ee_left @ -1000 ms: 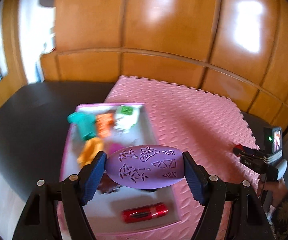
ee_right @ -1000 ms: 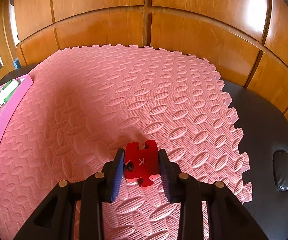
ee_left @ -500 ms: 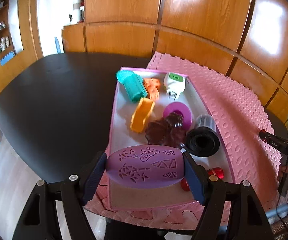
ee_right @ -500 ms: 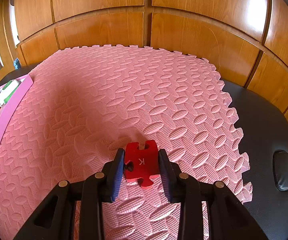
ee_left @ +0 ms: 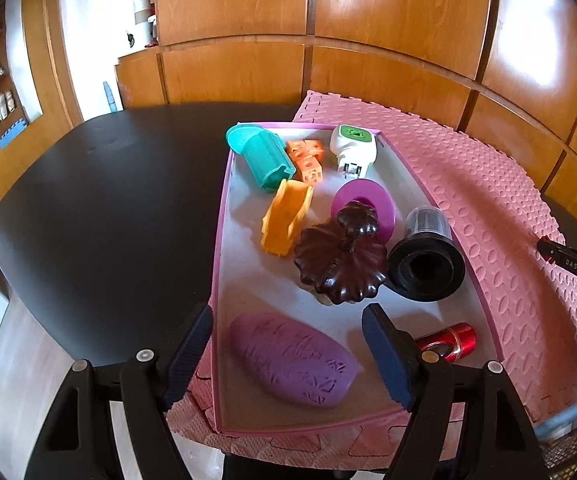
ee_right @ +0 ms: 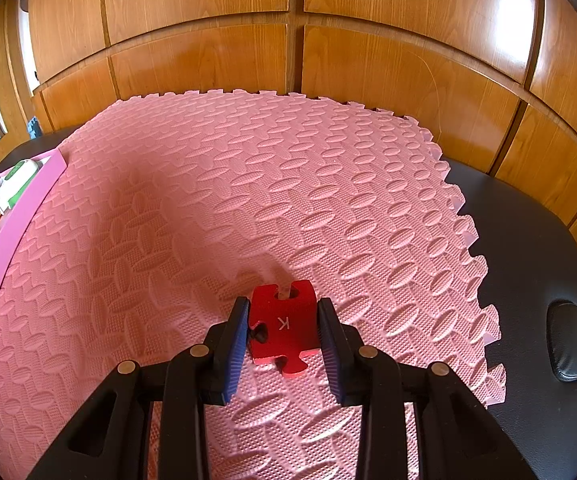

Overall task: Organize rigid objects
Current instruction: 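Carry the lavender block into the box and open the left tool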

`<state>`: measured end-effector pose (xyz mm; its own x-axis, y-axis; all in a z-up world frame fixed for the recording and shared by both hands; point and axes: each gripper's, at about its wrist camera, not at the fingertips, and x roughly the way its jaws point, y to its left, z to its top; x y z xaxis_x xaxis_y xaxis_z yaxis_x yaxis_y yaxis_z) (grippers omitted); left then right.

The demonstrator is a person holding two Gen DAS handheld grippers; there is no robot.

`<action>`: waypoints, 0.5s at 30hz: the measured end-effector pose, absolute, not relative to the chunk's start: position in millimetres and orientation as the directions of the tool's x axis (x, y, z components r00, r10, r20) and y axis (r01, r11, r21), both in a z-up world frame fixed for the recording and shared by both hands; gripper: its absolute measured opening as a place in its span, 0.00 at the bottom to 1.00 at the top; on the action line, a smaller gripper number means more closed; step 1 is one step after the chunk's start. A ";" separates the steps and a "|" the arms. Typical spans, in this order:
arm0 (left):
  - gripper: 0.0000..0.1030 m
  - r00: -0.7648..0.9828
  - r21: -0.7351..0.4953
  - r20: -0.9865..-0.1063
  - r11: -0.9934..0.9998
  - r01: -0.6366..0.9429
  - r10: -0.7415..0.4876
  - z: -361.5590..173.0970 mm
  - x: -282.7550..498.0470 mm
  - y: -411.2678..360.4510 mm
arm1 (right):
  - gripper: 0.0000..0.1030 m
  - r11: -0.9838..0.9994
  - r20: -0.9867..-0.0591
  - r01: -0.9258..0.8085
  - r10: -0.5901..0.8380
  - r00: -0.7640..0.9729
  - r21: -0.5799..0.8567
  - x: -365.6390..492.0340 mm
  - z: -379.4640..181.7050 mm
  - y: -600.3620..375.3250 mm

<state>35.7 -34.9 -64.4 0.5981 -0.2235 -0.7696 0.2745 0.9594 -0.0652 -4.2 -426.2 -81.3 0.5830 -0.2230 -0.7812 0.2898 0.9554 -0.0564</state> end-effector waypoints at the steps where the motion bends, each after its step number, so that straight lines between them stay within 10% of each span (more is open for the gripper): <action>1: 0.75 0.600 -0.068 -0.769 0.960 0.270 -0.223 -63.8 35.4 -33.6 | 0.32 0.955 -0.781 0.290 -0.223 0.583 -0.056 -4.0 -81.4 -426.4; 15: 0.76 0.683 -0.019 -0.721 0.988 0.155 -0.121 -33.4 31.2 -21.2 | 0.32 0.954 -0.780 0.290 -0.233 0.580 -0.069 -4.1 -81.1 -425.6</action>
